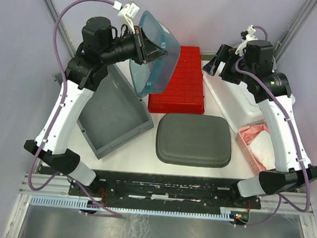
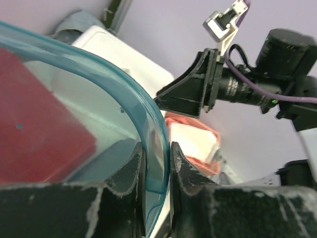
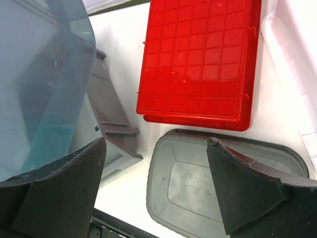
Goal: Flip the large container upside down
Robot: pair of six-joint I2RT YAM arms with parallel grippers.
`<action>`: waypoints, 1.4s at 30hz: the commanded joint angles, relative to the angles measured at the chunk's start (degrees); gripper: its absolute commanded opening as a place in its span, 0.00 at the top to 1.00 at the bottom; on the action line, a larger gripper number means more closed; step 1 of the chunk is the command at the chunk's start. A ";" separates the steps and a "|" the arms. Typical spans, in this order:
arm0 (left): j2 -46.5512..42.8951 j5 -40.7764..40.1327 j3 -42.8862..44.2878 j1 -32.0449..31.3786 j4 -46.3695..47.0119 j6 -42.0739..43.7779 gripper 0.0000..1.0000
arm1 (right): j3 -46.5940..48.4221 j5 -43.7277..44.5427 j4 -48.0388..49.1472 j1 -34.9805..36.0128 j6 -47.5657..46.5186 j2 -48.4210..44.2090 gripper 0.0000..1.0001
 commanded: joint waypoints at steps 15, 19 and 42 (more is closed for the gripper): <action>-9.52 11.11 -20.42 2.44 39.28 -34.11 0.97 | -3.06 -6.84 8.41 -2.37 -4.39 -6.28 0.07; -10.03 12.90 -22.43 4.19 42.84 -41.47 0.97 | -5.97 -5.35 9.14 -2.37 -6.18 -7.15 0.07; -19.44 26.73 -51.66 10.13 85.05 -75.08 0.97 | -8.84 10.09 1.93 -2.42 -8.42 -5.16 0.05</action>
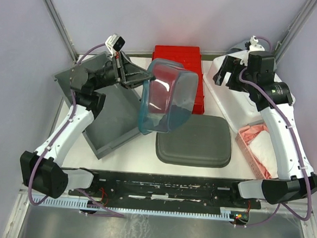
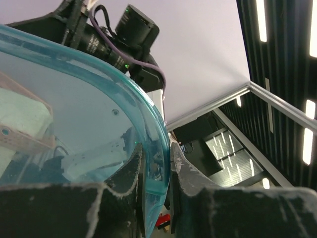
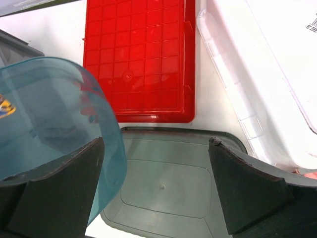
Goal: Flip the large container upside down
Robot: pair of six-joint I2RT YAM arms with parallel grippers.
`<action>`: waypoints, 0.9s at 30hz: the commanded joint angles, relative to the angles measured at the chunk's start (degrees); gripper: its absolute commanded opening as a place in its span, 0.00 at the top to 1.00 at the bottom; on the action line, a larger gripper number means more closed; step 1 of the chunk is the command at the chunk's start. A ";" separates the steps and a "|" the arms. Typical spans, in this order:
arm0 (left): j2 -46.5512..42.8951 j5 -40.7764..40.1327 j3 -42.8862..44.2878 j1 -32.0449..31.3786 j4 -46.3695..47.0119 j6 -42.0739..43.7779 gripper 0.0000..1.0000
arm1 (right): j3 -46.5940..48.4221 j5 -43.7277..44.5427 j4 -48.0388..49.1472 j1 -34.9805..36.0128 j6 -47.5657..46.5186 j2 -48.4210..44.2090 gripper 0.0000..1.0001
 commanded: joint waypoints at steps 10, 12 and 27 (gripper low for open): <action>-3.80 -27.94 -7.35 0.20 19.12 5.25 0.97 | 5.04 -16.65 4.68 -3.37 11.69 6.82 0.02; -4.27 -37.11 -9.44 0.06 19.76 8.67 0.97 | 2.55 -24.61 10.90 -4.93 21.35 7.59 0.02; 4.48 -67.59 0.56 -0.21 22.67 10.50 0.97 | -24.11 -27.16 100.14 0.74 90.85 20.40 0.01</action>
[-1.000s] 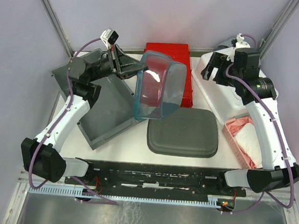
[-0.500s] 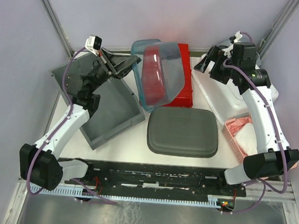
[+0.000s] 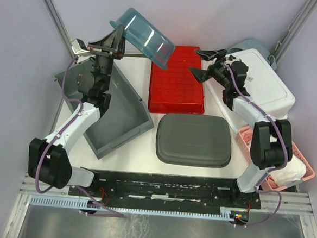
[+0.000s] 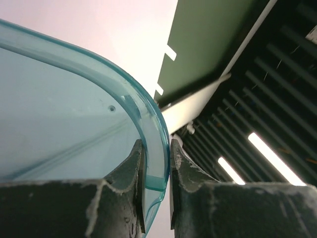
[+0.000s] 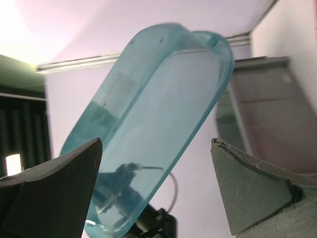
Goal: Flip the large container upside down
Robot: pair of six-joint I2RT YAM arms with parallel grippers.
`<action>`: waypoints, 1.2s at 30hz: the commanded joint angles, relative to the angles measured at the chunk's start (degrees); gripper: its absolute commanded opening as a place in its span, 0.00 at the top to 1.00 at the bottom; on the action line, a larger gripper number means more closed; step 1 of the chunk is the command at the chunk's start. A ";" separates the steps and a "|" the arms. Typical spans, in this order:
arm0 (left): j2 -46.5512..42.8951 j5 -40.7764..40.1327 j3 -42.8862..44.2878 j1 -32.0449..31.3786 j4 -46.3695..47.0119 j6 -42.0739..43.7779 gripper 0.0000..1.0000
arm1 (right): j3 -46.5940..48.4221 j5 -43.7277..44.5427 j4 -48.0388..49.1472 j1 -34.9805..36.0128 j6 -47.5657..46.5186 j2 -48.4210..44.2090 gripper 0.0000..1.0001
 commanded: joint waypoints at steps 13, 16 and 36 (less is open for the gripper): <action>11.76 -3.69 13.54 -0.55 27.29 -2.37 0.97 | 8.61 22.25 41.18 17.52 39.39 15.10 0.01; 11.67 -3.90 12.45 -0.54 27.66 -2.59 0.97 | 9.13 27.58 44.82 18.07 39.99 15.90 0.01; 8.74 -4.90 6.58 -0.90 27.24 -1.20 0.97 | 27.63 37.65 48.35 19.67 39.38 19.16 0.43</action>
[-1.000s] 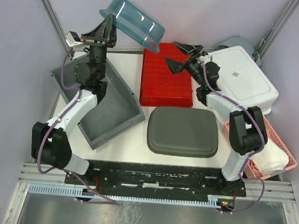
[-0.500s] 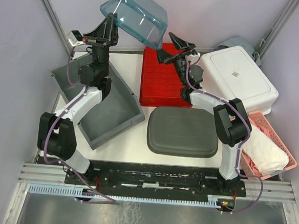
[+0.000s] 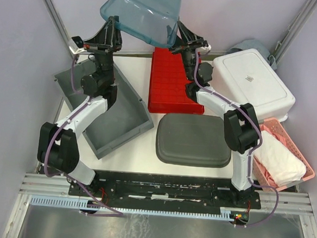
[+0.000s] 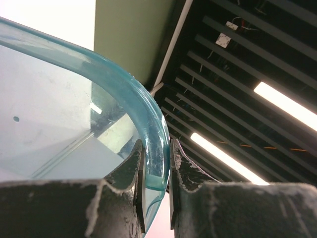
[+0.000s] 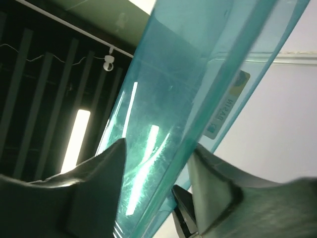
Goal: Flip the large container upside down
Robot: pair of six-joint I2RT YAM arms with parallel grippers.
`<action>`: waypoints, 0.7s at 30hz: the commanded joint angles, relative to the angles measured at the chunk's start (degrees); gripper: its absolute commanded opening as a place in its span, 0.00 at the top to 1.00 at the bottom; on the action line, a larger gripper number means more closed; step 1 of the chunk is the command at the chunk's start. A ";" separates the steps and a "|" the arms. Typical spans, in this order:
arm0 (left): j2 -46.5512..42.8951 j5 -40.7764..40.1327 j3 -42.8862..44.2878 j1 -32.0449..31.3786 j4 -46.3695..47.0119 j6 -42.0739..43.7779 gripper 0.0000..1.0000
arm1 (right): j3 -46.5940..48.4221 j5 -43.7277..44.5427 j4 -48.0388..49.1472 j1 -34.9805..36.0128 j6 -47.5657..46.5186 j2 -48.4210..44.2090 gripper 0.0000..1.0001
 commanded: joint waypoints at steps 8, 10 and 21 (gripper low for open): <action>-7.68 2.29 -9.17 -0.72 1.62 0.49 0.87 | 7.97 6.73 7.63 0.90 17.74 -1.82 0.79; -9.91 2.28 -11.55 -0.68 -0.23 1.91 0.64 | 7.86 6.84 7.84 0.87 17.88 -2.26 0.85; -33.39 5.96 -23.10 0.06 -38.58 19.38 0.01 | 8.86 4.80 10.66 -1.84 15.62 -4.21 0.98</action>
